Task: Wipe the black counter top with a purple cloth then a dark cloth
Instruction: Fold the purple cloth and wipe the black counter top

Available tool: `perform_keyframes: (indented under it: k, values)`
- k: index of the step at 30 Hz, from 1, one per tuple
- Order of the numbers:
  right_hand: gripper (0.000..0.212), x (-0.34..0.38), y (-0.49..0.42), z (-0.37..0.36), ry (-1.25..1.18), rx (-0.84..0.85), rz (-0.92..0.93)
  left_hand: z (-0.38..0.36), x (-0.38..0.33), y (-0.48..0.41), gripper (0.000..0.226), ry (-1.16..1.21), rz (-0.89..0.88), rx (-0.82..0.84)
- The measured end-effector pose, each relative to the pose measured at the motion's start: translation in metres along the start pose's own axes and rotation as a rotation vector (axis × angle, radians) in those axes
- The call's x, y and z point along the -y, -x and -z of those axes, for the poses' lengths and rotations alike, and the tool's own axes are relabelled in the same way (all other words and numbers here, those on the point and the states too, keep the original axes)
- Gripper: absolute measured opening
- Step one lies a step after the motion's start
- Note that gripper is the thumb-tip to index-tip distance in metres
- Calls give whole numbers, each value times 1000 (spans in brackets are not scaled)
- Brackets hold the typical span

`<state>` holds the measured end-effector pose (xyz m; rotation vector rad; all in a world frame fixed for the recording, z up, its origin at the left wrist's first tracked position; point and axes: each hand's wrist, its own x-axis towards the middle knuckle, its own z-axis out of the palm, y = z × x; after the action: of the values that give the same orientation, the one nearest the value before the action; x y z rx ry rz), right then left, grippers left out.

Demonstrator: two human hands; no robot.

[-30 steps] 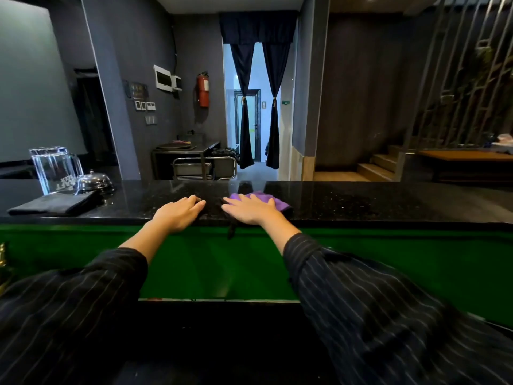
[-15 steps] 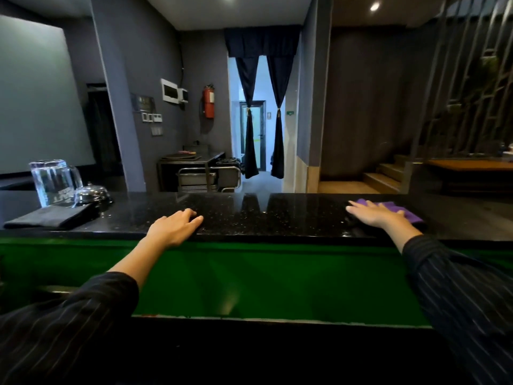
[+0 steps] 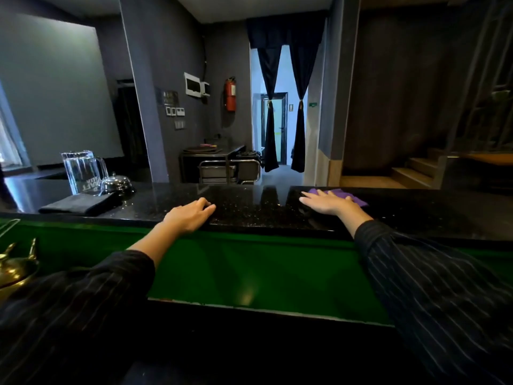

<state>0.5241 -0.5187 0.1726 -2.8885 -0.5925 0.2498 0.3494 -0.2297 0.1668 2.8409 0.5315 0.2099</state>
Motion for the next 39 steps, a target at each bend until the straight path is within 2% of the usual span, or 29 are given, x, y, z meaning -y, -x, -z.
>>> perform_keyframes:
  k: [3, 5, 7, 8, 10, 11, 13, 14, 18, 23, 27, 29, 31, 32, 33, 36, 39]
  values:
    - [78, -37, 14, 3, -17, 28, 50, -2, -12, -6, 62, 29, 45, -2]
    - [82, -72, 20, 12, -27, 5, -40, -7, -24, -12, 73, -21, 46, -43]
    - [71, -111, 16, 17, -40, -20, -167, -16, -30, -16, 80, -63, 6, -94]
    - [73, -127, 11, 19, -59, -22, -199, -19, -30, -17, 83, -66, -10, -108]
    - [96, -146, -3, 23, -38, -26, -246, -21, -26, -19, 94, -99, -34, -93]
    - [97, -148, -11, 25, -30, -37, -285, -21, -24, -21, 107, -144, -62, -71]
    - [74, -131, -18, 27, -7, -60, -381, -23, -18, -27, 135, -229, -112, -36]
    - [69, -122, -26, 28, 6, -78, -414, -25, -16, -30, 140, -247, -114, -43]
    - [74, -68, -54, 28, 14, -84, -410, -27, -17, -30, 135, -297, -137, -84]
    - [68, 7, -64, 12, 70, -44, -178, -24, -15, -29, 133, -323, -167, -98]
    - [71, 15, -55, 4, 85, 10, 8, -21, -18, -21, 104, -286, -144, -88]
    - [94, -5, -59, 3, 51, 58, 98, -19, -20, -17, 90, -248, -111, -94]
    - [126, -42, -83, 7, 73, 59, 64, -19, -22, -15, 87, -223, -88, -77]
    - [124, -61, -95, 9, 73, 64, 21, -19, -22, -15, 92, -215, -81, -71]
    - [112, -73, -99, 13, 62, 65, -40, -19, -23, -15, 95, -219, -73, -70]
    - [82, -73, -98, 23, 10, 28, -241, -21, -27, -16, 81, -146, -26, -127]
    - [82, -29, -115, 22, 4, -19, -371, -22, -31, -15, 74, -146, -30, -147]
